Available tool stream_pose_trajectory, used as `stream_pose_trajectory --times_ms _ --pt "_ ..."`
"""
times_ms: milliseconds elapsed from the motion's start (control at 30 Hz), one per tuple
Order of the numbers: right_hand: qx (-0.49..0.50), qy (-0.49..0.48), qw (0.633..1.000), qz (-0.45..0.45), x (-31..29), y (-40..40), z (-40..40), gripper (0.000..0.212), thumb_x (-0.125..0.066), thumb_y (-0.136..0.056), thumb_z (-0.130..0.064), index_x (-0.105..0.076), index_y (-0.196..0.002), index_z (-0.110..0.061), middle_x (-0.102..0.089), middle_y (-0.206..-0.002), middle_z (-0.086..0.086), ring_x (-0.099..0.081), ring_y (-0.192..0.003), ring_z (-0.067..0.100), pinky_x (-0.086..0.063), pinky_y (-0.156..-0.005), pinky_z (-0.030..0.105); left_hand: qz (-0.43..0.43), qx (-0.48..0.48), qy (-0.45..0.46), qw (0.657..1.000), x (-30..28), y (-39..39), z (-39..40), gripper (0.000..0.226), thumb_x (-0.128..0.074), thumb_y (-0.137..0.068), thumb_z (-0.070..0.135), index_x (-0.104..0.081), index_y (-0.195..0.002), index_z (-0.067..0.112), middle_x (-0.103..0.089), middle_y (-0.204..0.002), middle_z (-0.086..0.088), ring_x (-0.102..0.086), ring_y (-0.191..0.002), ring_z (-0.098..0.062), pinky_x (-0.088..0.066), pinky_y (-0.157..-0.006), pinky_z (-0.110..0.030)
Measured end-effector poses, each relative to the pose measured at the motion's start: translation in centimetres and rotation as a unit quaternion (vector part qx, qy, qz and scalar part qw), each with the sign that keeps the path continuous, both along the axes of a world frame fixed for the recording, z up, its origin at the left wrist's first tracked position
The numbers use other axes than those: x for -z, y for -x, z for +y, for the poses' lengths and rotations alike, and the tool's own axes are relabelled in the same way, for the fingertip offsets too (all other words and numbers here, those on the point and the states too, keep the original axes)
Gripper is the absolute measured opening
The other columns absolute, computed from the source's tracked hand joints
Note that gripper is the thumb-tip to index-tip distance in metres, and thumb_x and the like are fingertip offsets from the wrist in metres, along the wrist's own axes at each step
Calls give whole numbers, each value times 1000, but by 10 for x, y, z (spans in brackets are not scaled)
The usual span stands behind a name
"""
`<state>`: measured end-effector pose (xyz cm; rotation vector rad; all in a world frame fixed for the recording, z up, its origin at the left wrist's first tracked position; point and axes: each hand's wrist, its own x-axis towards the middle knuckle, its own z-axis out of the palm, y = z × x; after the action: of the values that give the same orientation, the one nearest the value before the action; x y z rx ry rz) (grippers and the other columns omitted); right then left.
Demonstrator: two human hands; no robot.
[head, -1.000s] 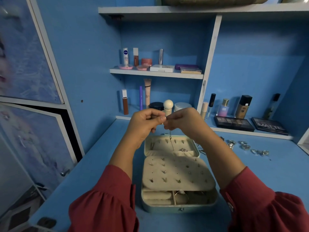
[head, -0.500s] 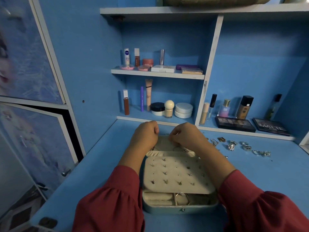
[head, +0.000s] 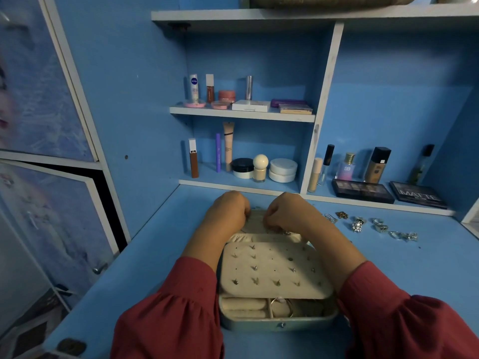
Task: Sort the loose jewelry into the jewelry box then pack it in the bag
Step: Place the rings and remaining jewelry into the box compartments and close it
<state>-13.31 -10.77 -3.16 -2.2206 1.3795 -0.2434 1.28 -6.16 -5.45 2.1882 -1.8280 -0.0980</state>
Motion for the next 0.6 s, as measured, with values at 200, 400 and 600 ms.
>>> stream_pose_trajectory --times_ms 200,400,600 --pt "8 44 999 -10 3 -2 -2 16 -61 -81 -12 -75 -82 -20 -71 -82 2 -67 -78 18 -58 -77 34 12 -9 58 998 -4 4 1 24 -49 -90 2 -64 -103 14 -59 -109 -7 -57 -99 -28 -50 -85 -36" --pt "-7 57 998 -6 3 -3 -4 25 -61 -82 -12 -70 -75 -34 -70 -87 -3 -67 -75 16 -58 -77 35 -6 13 38 999 2 5 -1 23 -49 -90 4 -67 -102 11 -60 -112 -10 -57 -102 -26 -48 -86 -34" --pt "-11 66 998 -7 5 -3 -4 23 -61 -83 -14 -70 -75 -34 -70 -88 -4 -66 -78 16 -58 -79 37 -25 26 27 999 0 7 0 24 -48 -91 3 -65 -105 12 -59 -115 -8 -56 -104 -25 -47 -86 -32"
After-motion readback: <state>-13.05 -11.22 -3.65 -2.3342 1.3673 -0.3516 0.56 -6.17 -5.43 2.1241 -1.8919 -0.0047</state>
